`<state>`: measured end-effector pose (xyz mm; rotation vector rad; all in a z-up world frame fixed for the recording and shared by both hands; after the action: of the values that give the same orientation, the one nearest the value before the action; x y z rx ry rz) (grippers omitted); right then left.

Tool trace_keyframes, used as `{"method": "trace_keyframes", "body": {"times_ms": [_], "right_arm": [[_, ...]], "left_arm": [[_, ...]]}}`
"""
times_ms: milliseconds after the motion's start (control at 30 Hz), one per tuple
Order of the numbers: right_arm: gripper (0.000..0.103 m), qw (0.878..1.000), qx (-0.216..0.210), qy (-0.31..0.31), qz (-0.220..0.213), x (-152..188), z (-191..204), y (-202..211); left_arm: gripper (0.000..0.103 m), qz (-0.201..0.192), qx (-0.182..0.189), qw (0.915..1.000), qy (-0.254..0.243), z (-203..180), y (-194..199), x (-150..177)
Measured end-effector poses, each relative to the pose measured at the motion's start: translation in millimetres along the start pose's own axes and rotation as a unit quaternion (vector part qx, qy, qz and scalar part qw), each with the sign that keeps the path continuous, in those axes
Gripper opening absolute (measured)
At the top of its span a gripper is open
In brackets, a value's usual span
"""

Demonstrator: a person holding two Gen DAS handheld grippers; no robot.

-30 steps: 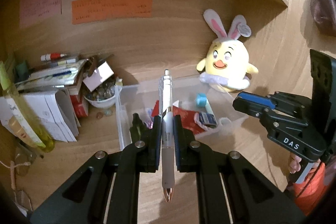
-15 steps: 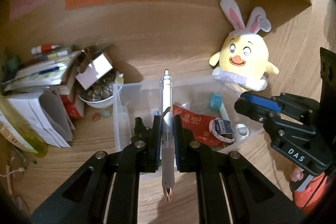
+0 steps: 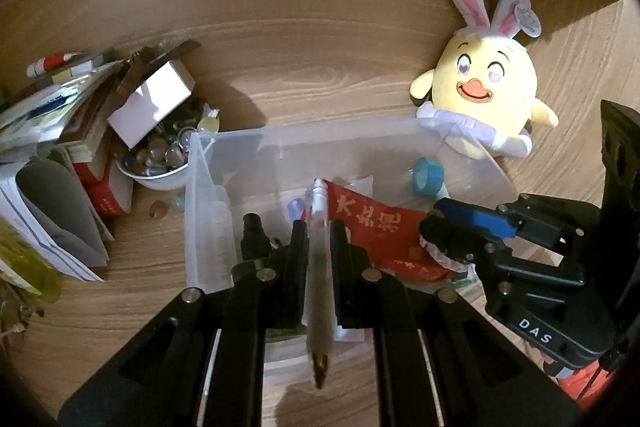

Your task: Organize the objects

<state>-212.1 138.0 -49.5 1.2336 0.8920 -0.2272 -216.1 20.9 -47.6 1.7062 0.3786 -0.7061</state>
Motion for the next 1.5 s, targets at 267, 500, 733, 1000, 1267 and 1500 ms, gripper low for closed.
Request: {"method": "trace_keyframes", "body": {"times_ms": [267,500,733,1000,1267,1500], "right_arm": [[0.016,1.0,0.01,0.006,0.007,1,1,-1],[0.037,1.0,0.022,0.009,-0.009,-1,3,11],[0.05,0.999,0.029,0.005,-0.02,2,4,30],[0.059,0.998,0.048,-0.001,-0.035,14,4,52],[0.084,0.996,0.067,-0.007,-0.062,26,7,76],[0.101,0.994,0.08,0.001,-0.078,39,14,88]], "left_arm": [[0.018,-0.007,-0.004,0.9999,0.007,4,8,3],[0.034,-0.017,-0.001,0.9997,0.015,7,22,9],[0.048,-0.038,-0.002,0.9991,0.021,9,42,19],[0.064,-0.056,-0.007,0.9981,0.025,7,60,36],[0.081,-0.076,-0.031,0.9963,0.025,5,72,54],[0.092,-0.094,-0.052,0.9941,0.015,-1,77,66]]}}
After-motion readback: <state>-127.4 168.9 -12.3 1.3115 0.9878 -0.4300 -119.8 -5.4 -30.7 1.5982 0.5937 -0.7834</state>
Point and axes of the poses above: each gripper's, at about its wrist camera, not at the fingertips, and y roughly against the way its jaws point, z to its left, x to its underside, the point moved 5 cm from there along -y, roughly the way its jaws point, and after that the axes turned 4 degrees about z, right-handed, at the moved point
